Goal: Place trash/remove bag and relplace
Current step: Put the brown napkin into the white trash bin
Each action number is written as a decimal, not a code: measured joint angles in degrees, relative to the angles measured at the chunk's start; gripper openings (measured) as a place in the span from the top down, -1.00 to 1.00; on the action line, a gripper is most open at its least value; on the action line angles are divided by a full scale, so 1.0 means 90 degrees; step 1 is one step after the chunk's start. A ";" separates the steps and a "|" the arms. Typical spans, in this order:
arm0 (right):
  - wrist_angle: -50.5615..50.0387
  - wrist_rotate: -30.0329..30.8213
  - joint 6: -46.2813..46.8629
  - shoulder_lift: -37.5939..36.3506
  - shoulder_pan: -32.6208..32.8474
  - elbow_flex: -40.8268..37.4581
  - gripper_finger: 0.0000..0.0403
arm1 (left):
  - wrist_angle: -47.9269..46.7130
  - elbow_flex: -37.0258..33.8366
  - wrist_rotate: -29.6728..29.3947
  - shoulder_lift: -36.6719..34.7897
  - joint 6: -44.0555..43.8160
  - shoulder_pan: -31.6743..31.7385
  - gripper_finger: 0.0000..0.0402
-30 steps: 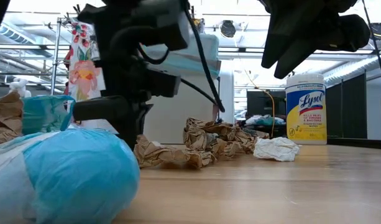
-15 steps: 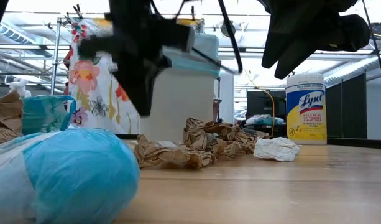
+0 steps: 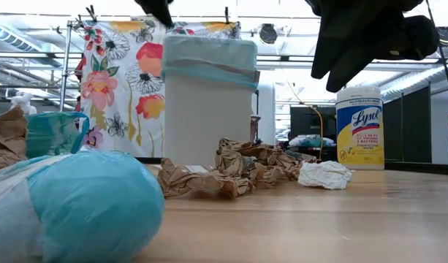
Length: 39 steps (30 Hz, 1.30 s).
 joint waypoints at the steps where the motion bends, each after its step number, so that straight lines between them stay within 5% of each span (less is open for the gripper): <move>1: 0.0009 0.0010 -0.0012 0.0000 -0.0017 0.0000 0.35 | -0.0028 -0.0008 -0.0005 -0.0200 -0.0004 0.0008 1.00; 24: 0.0786 -0.0087 -0.0330 0.0000 -0.1669 0.0002 0.33 | 0.2127 -0.4003 0.1285 -0.3173 -0.0513 0.0020 1.00; 39: 0.1403 -0.0359 -0.0519 0.0672 -0.2822 0.0002 -0.30 | 0.2116 -0.4946 0.1837 -0.4301 -0.0122 0.0646 1.00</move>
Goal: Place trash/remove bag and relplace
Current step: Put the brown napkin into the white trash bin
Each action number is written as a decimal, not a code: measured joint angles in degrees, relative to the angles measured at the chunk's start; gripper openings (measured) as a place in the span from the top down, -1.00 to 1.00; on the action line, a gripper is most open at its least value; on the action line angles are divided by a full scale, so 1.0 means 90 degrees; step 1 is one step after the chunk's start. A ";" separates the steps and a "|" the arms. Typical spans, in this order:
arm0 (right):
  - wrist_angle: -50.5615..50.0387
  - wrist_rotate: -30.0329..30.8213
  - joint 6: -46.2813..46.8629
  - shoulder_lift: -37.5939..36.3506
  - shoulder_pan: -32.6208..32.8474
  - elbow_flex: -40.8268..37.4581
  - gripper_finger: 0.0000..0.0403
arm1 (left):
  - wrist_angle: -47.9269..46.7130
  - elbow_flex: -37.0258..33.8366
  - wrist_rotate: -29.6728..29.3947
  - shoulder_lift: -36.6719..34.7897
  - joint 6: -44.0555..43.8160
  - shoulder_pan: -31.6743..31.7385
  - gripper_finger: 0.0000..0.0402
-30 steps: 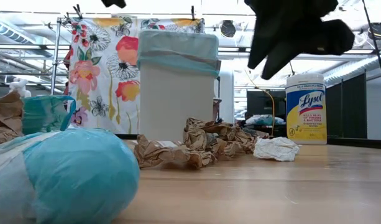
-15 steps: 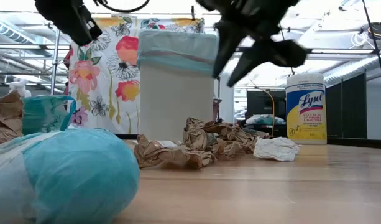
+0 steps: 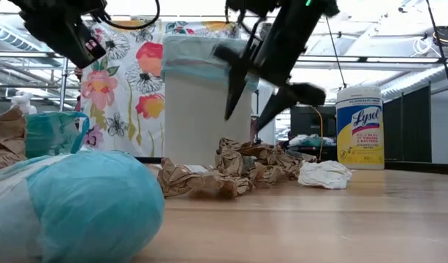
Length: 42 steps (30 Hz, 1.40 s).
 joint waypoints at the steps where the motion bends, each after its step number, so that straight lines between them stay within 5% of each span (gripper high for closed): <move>1: 0.0128 -0.0087 -0.0010 0.0152 -0.0033 0.0000 -0.34 | -0.0003 -0.0039 0.0046 -0.0024 0.0019 0.0079 1.00; 10: 0.0180 -0.0808 0.0381 0.1011 -0.0369 0.0019 -0.38 | 0.0005 -0.0181 0.0809 -0.0082 0.0359 0.0466 1.00; 21: 0.0290 -0.0824 0.0298 0.0605 -0.0363 -0.0002 0.93 | 0.0106 -0.0181 0.0774 -0.0063 0.0285 0.0820 1.00; 30: 0.0408 -0.0825 0.0288 0.0290 -0.0333 -0.0005 0.76 | 0.0153 -0.0181 0.0706 -0.0027 0.0447 0.1139 1.00; 42: 0.0425 -0.0617 0.0038 -0.0926 -0.0227 -0.0005 0.98 | 0.0148 -0.0181 0.0275 -0.0008 0.0461 0.1329 0.90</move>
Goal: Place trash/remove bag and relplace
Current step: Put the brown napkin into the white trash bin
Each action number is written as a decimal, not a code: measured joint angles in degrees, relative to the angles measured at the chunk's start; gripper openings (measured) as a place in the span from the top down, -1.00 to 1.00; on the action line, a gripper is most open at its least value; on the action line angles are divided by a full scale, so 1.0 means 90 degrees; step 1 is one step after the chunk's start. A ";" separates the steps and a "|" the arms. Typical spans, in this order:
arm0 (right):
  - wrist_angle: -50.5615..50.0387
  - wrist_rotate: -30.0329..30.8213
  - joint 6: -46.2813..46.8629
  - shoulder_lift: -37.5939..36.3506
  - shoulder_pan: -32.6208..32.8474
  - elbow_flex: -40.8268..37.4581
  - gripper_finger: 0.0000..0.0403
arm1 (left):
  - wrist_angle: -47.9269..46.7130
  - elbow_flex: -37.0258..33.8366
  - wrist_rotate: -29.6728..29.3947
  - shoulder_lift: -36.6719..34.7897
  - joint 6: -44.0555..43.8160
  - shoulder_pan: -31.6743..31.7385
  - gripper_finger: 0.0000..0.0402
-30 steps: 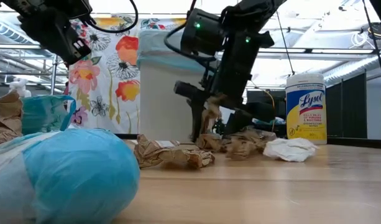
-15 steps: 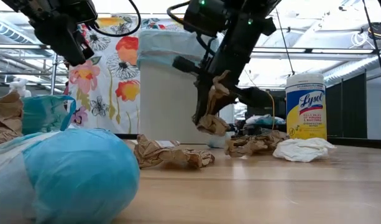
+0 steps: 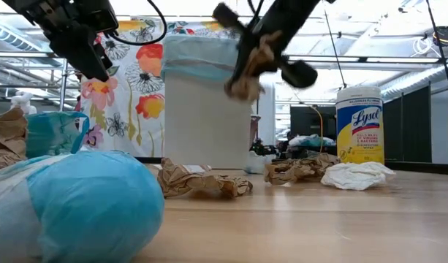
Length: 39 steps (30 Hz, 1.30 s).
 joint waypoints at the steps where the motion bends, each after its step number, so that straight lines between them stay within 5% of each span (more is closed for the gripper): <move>1: 0.0000 0.0076 -0.0040 -0.0148 0.0000 0.0000 0.98 | 0.0000 0.0000 -0.0066 -0.0001 -0.0004 0.0000 0.90; 9: -0.0431 0.0813 -0.0785 -0.1028 -0.0048 0.0707 0.99 | -0.0022 0.0000 -0.0136 -0.0001 -0.0016 0.0000 0.89; 17: -0.1430 0.1361 -0.2569 -0.0832 -0.0714 0.2974 1.00 | -0.0020 0.0000 -0.0088 0.0000 -0.0016 0.0002 0.89; 23: -0.1358 0.1333 -0.3642 -0.0544 -0.1661 0.3768 1.00 | -0.0007 0.0000 -0.0081 0.0001 0.0002 0.0005 0.89; 32: -0.0493 -0.0344 -0.4400 0.0346 -0.2699 0.3849 0.93 | -0.0044 0.0000 -0.0068 0.0001 -0.0004 0.0005 0.89; 39: 0.0017 -0.1098 -0.4402 0.0840 -0.3149 0.3849 0.68 | -0.0203 0.0000 -0.0068 0.0001 -0.0009 0.0005 0.89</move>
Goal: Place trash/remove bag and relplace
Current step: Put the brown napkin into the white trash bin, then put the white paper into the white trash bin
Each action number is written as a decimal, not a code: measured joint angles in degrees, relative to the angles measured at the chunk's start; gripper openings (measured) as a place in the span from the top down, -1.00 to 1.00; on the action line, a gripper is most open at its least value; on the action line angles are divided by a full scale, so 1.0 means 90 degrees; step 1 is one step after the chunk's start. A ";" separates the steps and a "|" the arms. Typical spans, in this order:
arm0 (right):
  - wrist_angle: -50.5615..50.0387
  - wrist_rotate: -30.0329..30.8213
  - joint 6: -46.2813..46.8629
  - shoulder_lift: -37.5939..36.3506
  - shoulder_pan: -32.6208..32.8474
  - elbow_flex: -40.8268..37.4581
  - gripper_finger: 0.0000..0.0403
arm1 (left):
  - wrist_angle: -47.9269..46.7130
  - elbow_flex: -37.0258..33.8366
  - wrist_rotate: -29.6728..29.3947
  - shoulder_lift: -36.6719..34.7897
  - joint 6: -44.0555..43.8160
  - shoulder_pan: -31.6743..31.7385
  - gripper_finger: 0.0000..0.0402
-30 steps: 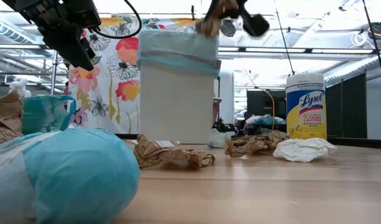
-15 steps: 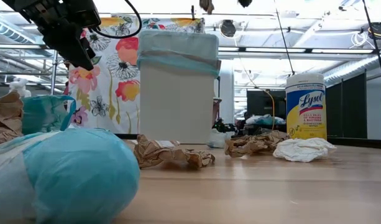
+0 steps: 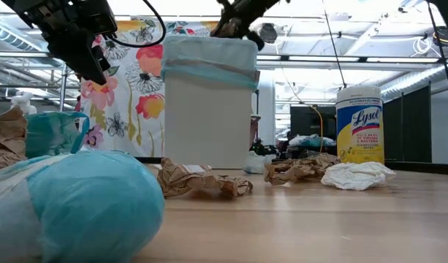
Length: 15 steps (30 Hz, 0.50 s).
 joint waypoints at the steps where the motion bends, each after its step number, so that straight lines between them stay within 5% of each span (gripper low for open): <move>1: 0.0004 -0.0064 -0.0002 0.0040 -0.0039 0.0000 0.62 | -0.0009 0.0000 0.0000 0.0000 0.0000 0.0000 0.89; 8: -0.0034 -0.0107 -0.0040 0.0037 -0.0199 0.0000 0.28 | -0.0006 0.0000 -0.0078 0.0000 0.0000 0.0000 0.89; 15: -0.0353 -0.0093 -0.0401 -0.0596 -0.0200 0.0000 0.20 | -0.0010 0.0000 -0.0143 0.0000 -0.0002 0.0000 0.89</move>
